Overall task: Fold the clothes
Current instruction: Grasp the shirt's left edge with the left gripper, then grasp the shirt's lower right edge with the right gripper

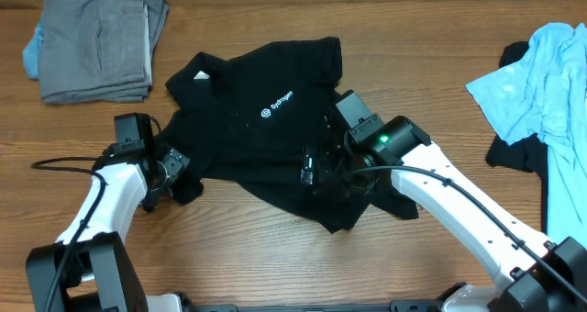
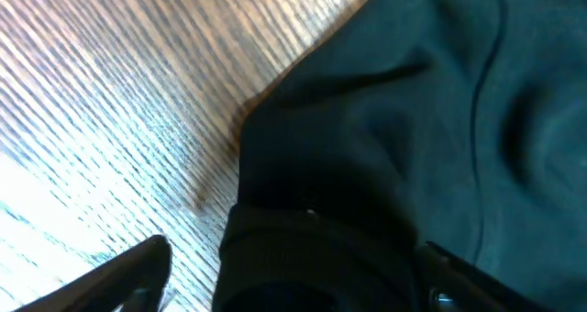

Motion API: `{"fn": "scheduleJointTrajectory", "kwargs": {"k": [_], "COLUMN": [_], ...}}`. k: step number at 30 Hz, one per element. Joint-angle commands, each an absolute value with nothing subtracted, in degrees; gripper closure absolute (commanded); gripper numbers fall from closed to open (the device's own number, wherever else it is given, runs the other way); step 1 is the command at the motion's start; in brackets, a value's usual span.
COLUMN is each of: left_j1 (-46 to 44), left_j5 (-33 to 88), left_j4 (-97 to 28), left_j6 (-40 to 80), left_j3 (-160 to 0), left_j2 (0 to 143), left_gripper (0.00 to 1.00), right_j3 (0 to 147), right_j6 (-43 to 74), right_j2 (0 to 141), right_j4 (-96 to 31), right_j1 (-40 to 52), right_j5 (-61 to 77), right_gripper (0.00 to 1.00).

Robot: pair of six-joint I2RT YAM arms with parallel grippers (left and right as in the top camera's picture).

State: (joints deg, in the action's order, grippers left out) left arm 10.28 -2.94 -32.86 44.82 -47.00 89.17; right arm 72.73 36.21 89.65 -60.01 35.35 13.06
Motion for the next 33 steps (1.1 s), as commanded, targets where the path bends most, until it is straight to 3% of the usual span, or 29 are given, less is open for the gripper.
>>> {"fn": "scheduleJointTrajectory", "kwargs": {"k": [1, 6, 9, 13, 20, 33], "left_j1": [10.7, 10.7, 10.7, 11.0, 12.5, 12.5], "left_j5": [-3.0, -3.0, -3.2, -3.6, -3.6, -3.4], "left_j4": [-32.3, -32.1, -32.0, -31.8, -31.1, -31.3], "left_j6": [45.0, 44.8, 44.0, 43.7, 43.7, 43.2], "left_j3": [-48.1, -48.1, -48.1, -48.1, -48.1, -48.1], "left_j2": [89.6, 89.6, 89.6, 89.6, 89.6, 89.6], "left_gripper": [0.34, 0.67, 0.78, 0.81, 0.82, 0.79], "right_j3": [72.7, 72.8, 72.8, 72.7, 72.3, 56.0], "right_j6": [36.3, 42.6, 45.4, 52.5, 53.6, 54.9], "right_j2": [89.5, 89.5, 89.5, 89.5, 89.5, 89.5], "right_j4": [-60.6, -62.6, -63.9, -70.9, -76.6, -62.5], "right_j1": [35.6, 35.6, 35.6, 35.6, 37.1, 41.5], "right_j5": [12.5, 12.5, 11.0, 4.0, 7.9, 8.1], "right_gripper": [0.00, 0.04, 0.05, 0.00, 0.00, 0.00]}}
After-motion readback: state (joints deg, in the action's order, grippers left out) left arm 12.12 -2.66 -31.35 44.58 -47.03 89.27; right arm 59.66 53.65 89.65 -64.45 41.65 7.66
